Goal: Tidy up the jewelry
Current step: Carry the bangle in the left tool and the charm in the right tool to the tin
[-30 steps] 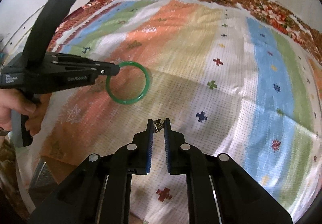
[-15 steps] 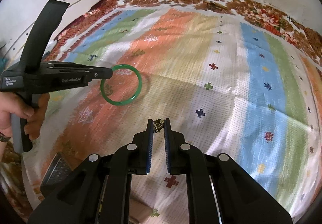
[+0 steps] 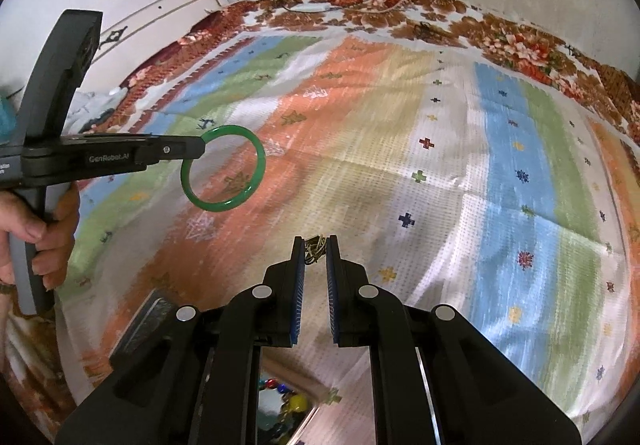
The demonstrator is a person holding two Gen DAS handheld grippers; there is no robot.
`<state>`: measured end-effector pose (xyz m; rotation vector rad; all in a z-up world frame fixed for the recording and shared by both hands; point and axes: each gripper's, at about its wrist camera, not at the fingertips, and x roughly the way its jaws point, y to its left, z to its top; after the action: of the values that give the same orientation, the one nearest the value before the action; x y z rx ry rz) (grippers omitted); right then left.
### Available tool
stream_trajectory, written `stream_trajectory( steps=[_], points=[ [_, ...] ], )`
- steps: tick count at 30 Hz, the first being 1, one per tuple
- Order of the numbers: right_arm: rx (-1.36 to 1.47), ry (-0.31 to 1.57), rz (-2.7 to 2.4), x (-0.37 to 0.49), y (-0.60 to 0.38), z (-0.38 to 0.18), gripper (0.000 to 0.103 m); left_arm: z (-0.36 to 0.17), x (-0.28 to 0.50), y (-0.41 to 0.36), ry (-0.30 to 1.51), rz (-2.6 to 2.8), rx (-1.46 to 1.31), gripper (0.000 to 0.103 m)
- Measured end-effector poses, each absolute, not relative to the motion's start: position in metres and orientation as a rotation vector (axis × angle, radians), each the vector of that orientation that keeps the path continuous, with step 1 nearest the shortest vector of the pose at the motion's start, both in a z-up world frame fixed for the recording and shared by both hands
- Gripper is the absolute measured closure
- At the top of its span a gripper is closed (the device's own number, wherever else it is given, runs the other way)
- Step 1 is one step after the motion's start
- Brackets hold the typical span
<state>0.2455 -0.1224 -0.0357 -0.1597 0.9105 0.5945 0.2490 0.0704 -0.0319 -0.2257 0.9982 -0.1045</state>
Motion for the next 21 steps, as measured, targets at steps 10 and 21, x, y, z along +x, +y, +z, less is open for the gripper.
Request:
stream_trajectory(
  steps=[10,21],
  points=[
    [-0.12,0.873,0.598,0.22,-0.131,-0.019,0.092,-0.011,0.207,0.064,0.95,-0.139,-0.242,0.096],
    [-0.102,0.85,0.64,0.179,-0.137,-0.01,0.092,-0.004,0.161,0.046,0.922,-0.189,-0.216,0.095]
  ],
)
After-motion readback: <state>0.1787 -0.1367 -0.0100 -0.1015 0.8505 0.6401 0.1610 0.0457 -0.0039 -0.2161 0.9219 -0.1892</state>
